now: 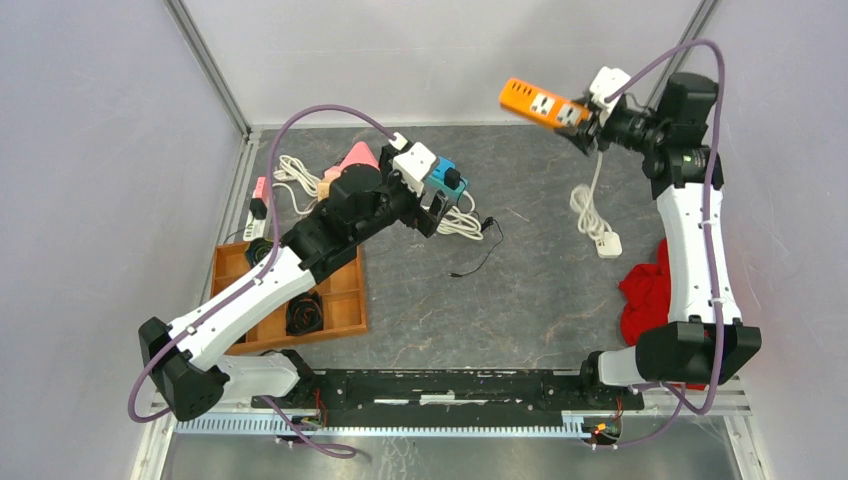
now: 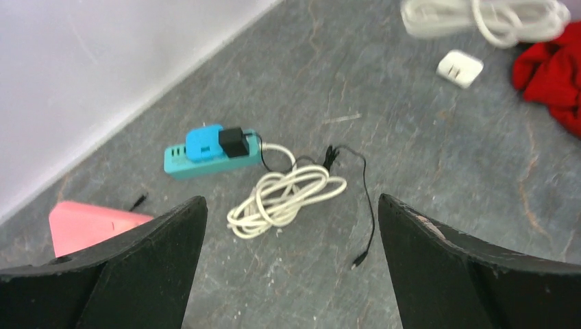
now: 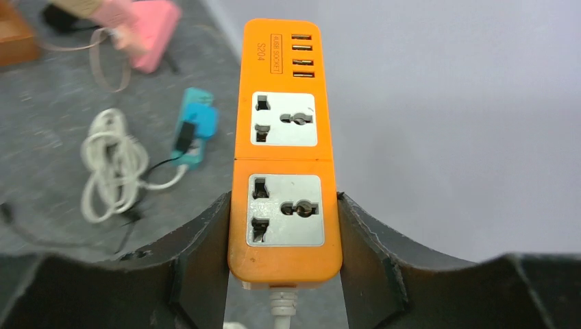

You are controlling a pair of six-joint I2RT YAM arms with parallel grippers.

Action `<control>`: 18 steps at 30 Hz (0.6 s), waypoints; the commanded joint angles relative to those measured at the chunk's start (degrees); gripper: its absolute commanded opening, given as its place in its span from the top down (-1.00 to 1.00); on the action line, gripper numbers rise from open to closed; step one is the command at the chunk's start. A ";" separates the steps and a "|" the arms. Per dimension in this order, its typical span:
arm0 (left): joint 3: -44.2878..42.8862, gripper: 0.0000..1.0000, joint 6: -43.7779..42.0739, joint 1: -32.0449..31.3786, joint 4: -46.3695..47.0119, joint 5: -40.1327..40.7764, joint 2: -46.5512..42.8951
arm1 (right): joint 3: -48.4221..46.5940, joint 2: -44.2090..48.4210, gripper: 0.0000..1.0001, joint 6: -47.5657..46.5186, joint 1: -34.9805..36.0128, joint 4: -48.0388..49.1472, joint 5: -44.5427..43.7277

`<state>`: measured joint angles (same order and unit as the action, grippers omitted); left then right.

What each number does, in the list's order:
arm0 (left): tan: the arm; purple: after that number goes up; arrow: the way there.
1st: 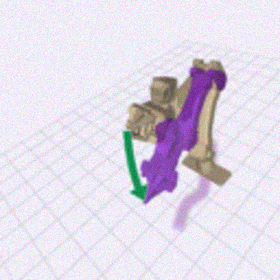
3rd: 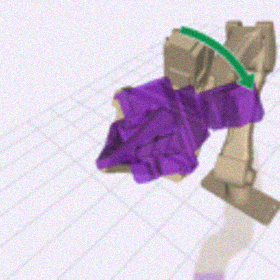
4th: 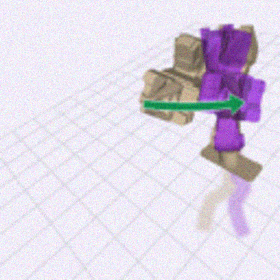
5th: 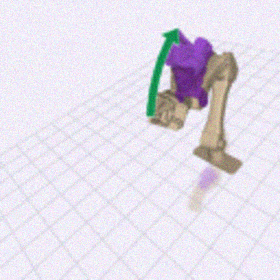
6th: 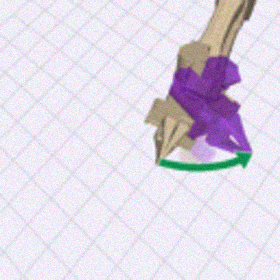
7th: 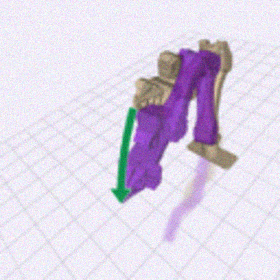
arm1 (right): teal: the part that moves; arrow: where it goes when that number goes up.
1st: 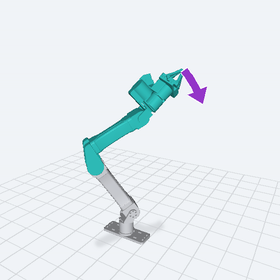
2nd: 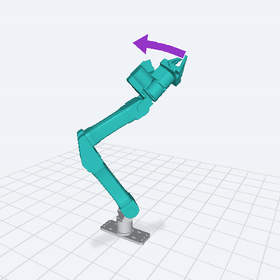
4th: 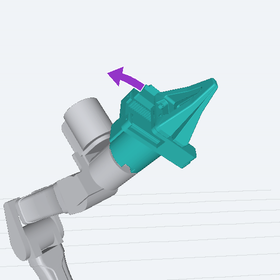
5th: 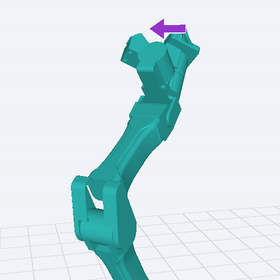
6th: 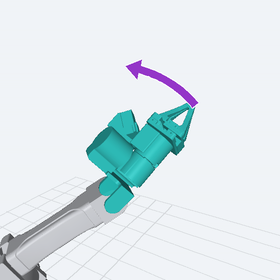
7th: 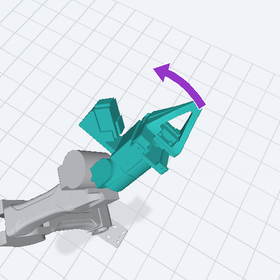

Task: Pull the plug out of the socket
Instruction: Place the socket at the corner of the board.

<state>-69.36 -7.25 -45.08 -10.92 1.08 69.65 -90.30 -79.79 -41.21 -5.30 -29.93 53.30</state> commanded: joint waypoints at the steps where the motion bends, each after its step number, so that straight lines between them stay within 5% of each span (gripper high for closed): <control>1: 3.71 -0.99 1.24 0.28 5.22 2.87 -1.35 | -5.47 -3.38 1.00 8.42 -0.41 15.48 -10.29; 12: 5.03 -0.99 0.30 0.26 5.56 4.01 -2.00 | -17.24 -21.75 1.00 10.83 -0.92 33.12 -31.95; 18: 5.04 -0.99 0.26 0.43 5.38 4.32 -0.86 | -12.30 -29.75 1.00 9.55 -1.02 40.89 -46.67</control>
<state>-64.34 -7.27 -45.06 -8.32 4.49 69.06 -103.68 -107.24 -31.09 -5.87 -1.10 19.33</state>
